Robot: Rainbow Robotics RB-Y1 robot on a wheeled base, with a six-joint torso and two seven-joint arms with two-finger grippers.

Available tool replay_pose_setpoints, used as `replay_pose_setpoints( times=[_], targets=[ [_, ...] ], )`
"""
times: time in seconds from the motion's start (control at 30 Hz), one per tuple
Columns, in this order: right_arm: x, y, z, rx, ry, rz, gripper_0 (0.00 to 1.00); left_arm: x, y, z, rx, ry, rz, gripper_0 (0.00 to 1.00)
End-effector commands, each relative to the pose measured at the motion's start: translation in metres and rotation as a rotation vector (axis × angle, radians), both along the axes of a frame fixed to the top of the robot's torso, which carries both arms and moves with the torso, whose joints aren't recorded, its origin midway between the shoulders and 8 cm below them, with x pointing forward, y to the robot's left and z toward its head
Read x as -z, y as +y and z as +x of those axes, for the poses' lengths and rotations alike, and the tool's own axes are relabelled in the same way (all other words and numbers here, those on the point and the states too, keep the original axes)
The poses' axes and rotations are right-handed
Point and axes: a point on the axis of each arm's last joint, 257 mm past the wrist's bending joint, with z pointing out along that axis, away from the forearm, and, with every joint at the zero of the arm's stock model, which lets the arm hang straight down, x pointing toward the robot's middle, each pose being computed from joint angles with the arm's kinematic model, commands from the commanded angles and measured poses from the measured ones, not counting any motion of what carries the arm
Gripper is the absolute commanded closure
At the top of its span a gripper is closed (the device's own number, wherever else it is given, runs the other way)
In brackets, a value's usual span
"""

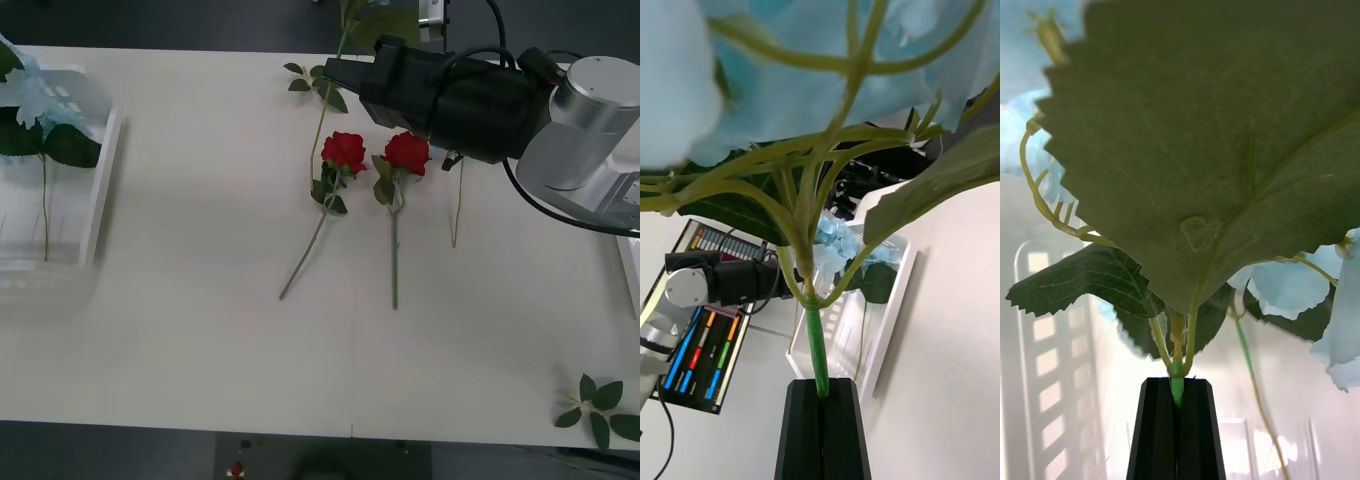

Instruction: Put the red flowers into the right box and the blue flowers into the left box

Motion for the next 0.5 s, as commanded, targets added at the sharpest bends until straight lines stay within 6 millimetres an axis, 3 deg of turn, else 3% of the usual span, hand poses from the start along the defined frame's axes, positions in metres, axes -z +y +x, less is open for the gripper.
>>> replay_pose_setpoints(
  times=[0.03,0.23,0.3,0.4,0.5],
  targets=[
    [-0.014,-0.004,-0.004,-0.010,-0.005,-0.004,1.00,-0.015,0.016,0.005,-0.061,-0.083,-0.023,1.00],
    [-0.004,-0.012,-0.012,-0.015,-0.004,-0.046,1.00,-0.022,0.028,0.010,-0.080,-0.133,0.001,1.00],
    [-0.005,-0.012,-0.014,-0.021,-0.004,-0.049,1.00,-0.012,0.038,0.008,-0.101,-0.139,0.008,1.00],
    [-0.004,-0.012,-0.015,-0.021,0.001,-0.049,1.00,0.010,0.034,0.010,-0.100,-0.135,0.012,1.00],
    [-0.004,-0.012,-0.015,-0.022,-0.003,-0.051,1.00,0.018,0.027,0.015,-0.097,-0.150,0.004,1.00]
  ],
)
